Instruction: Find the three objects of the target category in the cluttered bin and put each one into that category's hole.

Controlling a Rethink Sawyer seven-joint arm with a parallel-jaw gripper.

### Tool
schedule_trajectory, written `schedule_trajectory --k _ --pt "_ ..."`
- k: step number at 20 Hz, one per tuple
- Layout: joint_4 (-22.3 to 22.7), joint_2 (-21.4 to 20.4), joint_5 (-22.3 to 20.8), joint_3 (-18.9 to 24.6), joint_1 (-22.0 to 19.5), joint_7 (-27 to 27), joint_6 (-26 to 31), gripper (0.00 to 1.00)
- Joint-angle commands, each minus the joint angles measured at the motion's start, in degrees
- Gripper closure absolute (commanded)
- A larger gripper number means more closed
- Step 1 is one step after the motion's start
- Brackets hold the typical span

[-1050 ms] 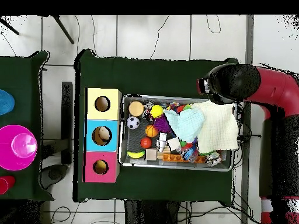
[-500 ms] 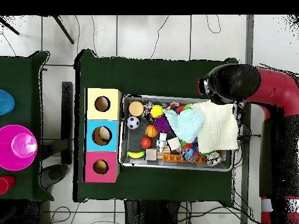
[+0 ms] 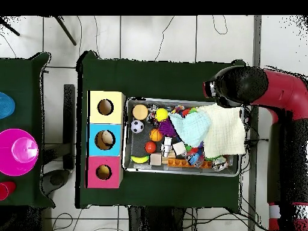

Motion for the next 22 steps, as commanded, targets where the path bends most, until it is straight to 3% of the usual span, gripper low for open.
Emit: schedule_trajectory --k 1,12,22 --pt "6.59 1.21 -0.31 2.95 -0.89 -13.34 3.54 0.00" --pt "11.13 0.50 -0.65 2.91 -1.54 -11.46 -0.31 0.00" --pt "11.98 1.78 -4.36 2.39 -2.64 -13.08 -4.52 0.00"
